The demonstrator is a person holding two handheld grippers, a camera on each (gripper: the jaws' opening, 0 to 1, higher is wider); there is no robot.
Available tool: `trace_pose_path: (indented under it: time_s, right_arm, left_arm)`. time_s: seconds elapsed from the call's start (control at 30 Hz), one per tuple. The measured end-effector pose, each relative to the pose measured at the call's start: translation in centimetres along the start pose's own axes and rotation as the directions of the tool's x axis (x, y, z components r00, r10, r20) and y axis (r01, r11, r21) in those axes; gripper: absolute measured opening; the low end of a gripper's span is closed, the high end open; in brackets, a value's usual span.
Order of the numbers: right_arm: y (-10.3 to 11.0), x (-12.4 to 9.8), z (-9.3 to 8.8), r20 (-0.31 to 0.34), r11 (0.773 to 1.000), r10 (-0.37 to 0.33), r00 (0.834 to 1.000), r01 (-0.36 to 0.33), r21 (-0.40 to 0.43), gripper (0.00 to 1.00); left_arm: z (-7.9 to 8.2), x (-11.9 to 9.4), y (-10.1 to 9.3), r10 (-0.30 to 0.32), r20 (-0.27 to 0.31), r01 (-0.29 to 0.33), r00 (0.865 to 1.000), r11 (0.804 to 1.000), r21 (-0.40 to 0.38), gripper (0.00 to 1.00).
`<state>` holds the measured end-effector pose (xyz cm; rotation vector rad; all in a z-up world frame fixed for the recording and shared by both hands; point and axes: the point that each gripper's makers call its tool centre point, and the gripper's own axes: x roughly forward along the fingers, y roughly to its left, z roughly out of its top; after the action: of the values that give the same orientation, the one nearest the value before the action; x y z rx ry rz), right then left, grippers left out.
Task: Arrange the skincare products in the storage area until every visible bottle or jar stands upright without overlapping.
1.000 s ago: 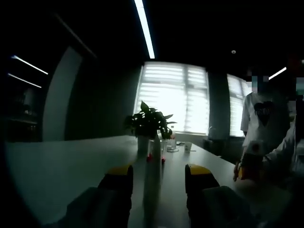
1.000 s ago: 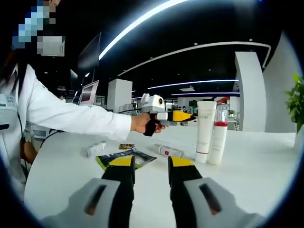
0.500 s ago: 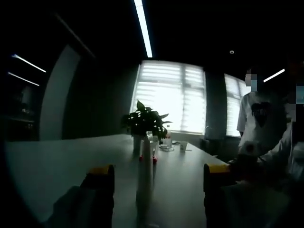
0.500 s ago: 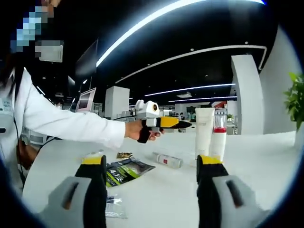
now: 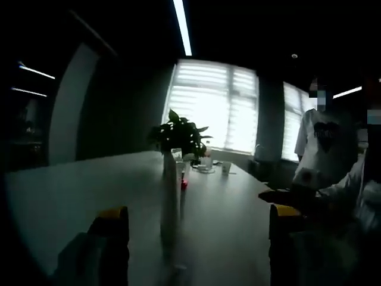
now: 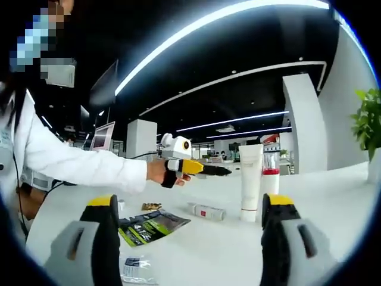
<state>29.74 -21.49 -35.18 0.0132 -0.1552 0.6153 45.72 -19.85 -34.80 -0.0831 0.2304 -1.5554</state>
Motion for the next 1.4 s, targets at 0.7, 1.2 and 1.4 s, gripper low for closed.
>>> trace_pose_path:
  time_s: [0.7, 1.2, 1.4]
  right_arm:
    - [1.8, 1.5, -0.7, -0.015, 0.999, 0.037, 0.999, -0.037, 0.014, 1.00]
    - [3.0, 2.6, -1.7, -0.053, 0.998, 0.067, 0.996, -0.067, 0.003, 1.00]
    - [3.3, 2.8, -1.6, -0.059, 0.997, 0.070, 0.996, -0.070, -0.013, 1.00]
  left_arm:
    - [-0.7, -4.7, -4.2, 0.043, 0.029, -0.044, 0.999, 0.999, 0.032, 1.00]
    - [-1.9, -9.5, -7.7, 0.094, 0.032, -0.096, 0.995, 0.994, 0.058, 1.00]
    - [-2.2, -10.9, -9.1, 0.115, 0.022, -0.117, 0.993, 0.989, 0.089, 1.00]
